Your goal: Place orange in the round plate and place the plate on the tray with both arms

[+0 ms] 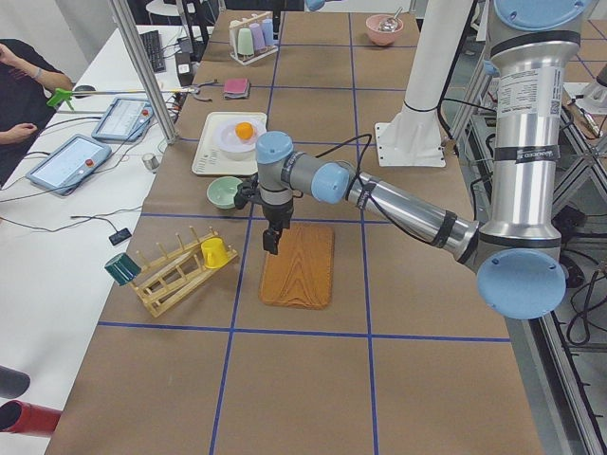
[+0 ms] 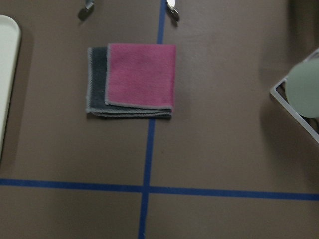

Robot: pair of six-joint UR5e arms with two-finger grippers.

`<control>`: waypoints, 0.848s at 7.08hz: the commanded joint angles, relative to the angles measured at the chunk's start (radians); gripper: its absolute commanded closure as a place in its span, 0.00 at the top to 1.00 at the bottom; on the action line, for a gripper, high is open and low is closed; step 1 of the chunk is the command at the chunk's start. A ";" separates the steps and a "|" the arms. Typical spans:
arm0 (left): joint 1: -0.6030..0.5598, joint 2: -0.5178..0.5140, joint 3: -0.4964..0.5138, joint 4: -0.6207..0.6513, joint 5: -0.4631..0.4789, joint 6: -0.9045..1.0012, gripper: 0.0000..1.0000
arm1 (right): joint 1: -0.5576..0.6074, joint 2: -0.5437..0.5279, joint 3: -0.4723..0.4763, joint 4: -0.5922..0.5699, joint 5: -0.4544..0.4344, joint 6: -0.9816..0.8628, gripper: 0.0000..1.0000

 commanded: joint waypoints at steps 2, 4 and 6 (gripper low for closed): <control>-0.062 0.100 0.102 -0.166 -0.042 0.038 0.99 | 0.116 -0.172 0.003 -0.006 0.055 -0.176 1.00; -0.074 0.100 0.105 -0.164 -0.043 0.036 0.99 | 0.139 -0.230 0.001 -0.006 0.049 -0.265 1.00; -0.072 0.100 0.107 -0.164 -0.043 0.036 0.99 | 0.138 -0.232 0.001 -0.006 0.047 -0.265 1.00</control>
